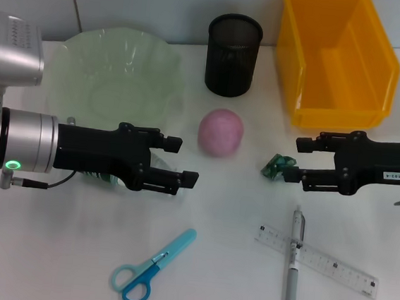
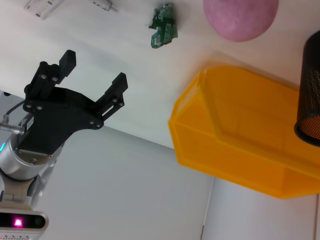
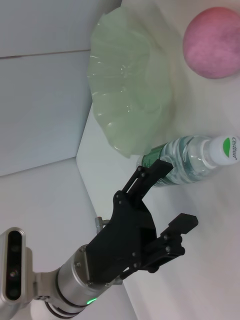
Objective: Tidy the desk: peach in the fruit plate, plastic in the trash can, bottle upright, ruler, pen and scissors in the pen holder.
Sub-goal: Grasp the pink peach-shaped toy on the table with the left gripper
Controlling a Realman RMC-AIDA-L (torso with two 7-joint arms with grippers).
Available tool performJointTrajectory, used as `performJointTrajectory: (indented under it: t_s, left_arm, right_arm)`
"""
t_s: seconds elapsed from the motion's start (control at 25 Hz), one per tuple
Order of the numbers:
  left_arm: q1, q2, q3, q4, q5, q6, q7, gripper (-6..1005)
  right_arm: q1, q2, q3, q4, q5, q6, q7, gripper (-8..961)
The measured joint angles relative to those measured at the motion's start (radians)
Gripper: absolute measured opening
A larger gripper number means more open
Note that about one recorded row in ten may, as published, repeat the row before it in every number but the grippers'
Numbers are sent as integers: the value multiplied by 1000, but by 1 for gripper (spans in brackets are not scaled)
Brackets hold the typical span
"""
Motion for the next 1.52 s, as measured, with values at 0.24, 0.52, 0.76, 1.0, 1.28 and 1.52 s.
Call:
performJointTrajectory:
  t_s: [0.24,0.52,0.76,1.0,1.28,1.52]
  left_arm:
    - [-2,2,0,0,1,2,0,796]
    - [-5,3,2,0,4,3,0,790]
    - [-5,3,2,1,4,3,0,784]
    - [-17,-1,2,18,1,8,6,778]
    - [-185,-5,89,51,5,-119,62,772]
    - [-246,-7,251,77,4,-234,62,766]
  right_arm:
    - [-4,0,0,0,0,-1,0,723]
    - [-1,0,0,0,-1,0,0,720]
    - [-3,0,0,0,-1,2,-1,718]
    - [-8,0,0,5,-1,6,-2,716]
    - [-17,0,0,25,-3,9,-13,714]
    - [-30,-9,1,22,-1,9,-13,712]
